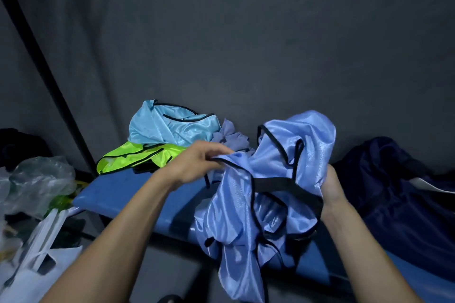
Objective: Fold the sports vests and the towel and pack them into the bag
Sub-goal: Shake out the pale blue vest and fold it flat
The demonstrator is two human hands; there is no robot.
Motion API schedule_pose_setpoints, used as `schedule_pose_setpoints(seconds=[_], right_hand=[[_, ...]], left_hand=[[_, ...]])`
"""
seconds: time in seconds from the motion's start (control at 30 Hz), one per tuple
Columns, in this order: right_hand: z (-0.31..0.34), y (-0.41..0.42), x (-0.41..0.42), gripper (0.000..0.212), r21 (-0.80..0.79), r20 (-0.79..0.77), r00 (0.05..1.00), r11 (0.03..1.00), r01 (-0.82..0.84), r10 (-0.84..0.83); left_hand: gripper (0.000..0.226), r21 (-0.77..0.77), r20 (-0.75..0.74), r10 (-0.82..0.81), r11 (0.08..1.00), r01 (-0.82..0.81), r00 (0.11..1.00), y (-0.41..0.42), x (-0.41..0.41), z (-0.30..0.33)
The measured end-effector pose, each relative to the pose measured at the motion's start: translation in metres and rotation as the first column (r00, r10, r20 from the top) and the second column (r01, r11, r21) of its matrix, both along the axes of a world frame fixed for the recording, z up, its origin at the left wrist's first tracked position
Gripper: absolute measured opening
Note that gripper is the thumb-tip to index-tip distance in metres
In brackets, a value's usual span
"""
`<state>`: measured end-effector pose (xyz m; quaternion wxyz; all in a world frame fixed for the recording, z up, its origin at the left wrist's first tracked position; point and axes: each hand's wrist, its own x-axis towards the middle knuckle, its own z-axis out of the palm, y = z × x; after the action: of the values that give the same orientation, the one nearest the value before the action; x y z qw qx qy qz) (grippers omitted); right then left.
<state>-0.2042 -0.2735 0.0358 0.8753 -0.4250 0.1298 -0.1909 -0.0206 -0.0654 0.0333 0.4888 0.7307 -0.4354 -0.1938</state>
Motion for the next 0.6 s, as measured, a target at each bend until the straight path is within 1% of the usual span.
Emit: schedule_pose_setpoints(seconds=[0.03, 0.07, 0.1, 0.13, 0.17, 0.2, 0.23, 0.27, 0.3, 0.33, 0.4, 0.43, 0.47, 0.5, 0.53, 0.57, 0.6], right_hand=[[0.003, -0.006, -0.005, 0.044, -0.024, 0.023, 1.000, 1.000, -0.019, 0.020], [0.004, -0.009, -0.008, 0.035, -0.035, 0.045, 0.999, 0.999, -0.017, 0.018], [0.001, -0.015, -0.011, 0.028, -0.059, 0.031, 0.999, 0.997, -0.043, 0.045], [-0.005, -0.023, -0.013, 0.017, -0.070, 0.015, 0.999, 0.997, -0.030, 0.031], [-0.008, -0.028, -0.015, 0.016, -0.078, 0.011, 1.000, 0.997, -0.005, 0.005], [-0.010, -0.032, -0.016, 0.024, -0.107, -0.011, 1.000, 0.994, -0.002, 0.001], [-0.012, -0.034, -0.017, 0.029, -0.139, -0.050, 0.999, 0.990, -0.010, 0.003], [-0.012, -0.036, -0.019, 0.032, -0.169, -0.085, 0.996, 0.986, -0.014, 0.000], [-0.014, -0.039, -0.019, 0.036, -0.180, -0.113, 0.993, 0.984, -0.002, -0.019], [-0.015, -0.039, -0.020, 0.039, -0.193, -0.139, 0.989, 0.981, 0.012, -0.039], [-0.015, -0.040, -0.020, 0.035, -0.206, -0.184, 0.981, 0.979, 0.016, -0.054], [-0.015, -0.041, -0.019, 0.033, -0.207, -0.176, 0.983, 0.978, 0.015, -0.052], [-0.012, -0.039, -0.019, 0.027, -0.205, -0.148, 0.988, 0.979, 0.014, -0.045], [-0.007, -0.035, -0.018, 0.020, -0.217, -0.121, 0.992, 0.976, 0.004, -0.031], [-0.002, -0.032, -0.018, 0.020, -0.226, -0.107, 0.994, 0.974, -0.025, 0.000], [0.003, -0.030, -0.018, 0.024, -0.228, -0.106, 0.994, 0.972, -0.059, 0.035], [0.008, -0.027, -0.019, 0.027, -0.229, -0.101, 0.992, 0.969, -0.097, 0.076]], left_hand=[[0.042, 0.000, 0.104, 0.072, 0.997, -0.072, 0.992, 0.004, 0.003, 0.006], [0.048, -0.022, 0.211, 0.155, 0.988, -0.153, 0.965, 0.007, 0.007, 0.009], [0.050, -0.047, 0.261, 0.253, 0.967, -0.249, 0.932, 0.010, 0.010, 0.010], [0.049, -0.087, 0.225, 0.358, 0.934, -0.347, 0.906, 0.012, 0.013, 0.010], [0.043, -0.132, 0.125, 0.448, 0.892, -0.433, 0.885, 0.013, 0.013, 0.012], [0.034, -0.177, 0.050, 0.515, 0.848, -0.499, 0.856, 0.014, 0.013, 0.015], [0.024, -0.224, 0.000, 0.546, 0.816, -0.533, 0.837, 0.016, 0.013, 0.021], [0.017, -0.246, -0.014, 0.538, 0.815, -0.524, 0.843, 0.017, 0.011, 0.029], [0.016, -0.237, -0.004, 0.487, 0.848, -0.474, 0.873, 0.018, 0.006, 0.038], [0.016, -0.212, 0.012, 0.401, 0.896, -0.390, 0.916, 0.018, -0.002, 0.046], [0.017, -0.109, 0.013, 0.150, 0.983, -0.148, 0.989, 0.019, -0.019, 0.056], [0.026, -0.051, -0.011, 0.010, 0.999, -0.010, 1.000, 0.021, -0.026, 0.059], [0.034, 0.007, -0.061, -0.140, 0.990, 0.141, 0.988, 0.023, -0.033, 0.061], [0.037, 0.041, -0.119, -0.281, 0.957, 0.287, 0.952, 0.026, -0.035, 0.063], [0.036, 0.063, -0.152, -0.385, 0.915, 0.398, 0.910, 0.030, -0.037, 0.066], [0.036, 0.059, -0.178, -0.461, 0.877, 0.478, 0.869, 0.033, -0.037, 0.067], [0.037, 0.049, -0.201, -0.494, 0.858, 0.512, 0.846, 0.033, -0.037, 0.069]])
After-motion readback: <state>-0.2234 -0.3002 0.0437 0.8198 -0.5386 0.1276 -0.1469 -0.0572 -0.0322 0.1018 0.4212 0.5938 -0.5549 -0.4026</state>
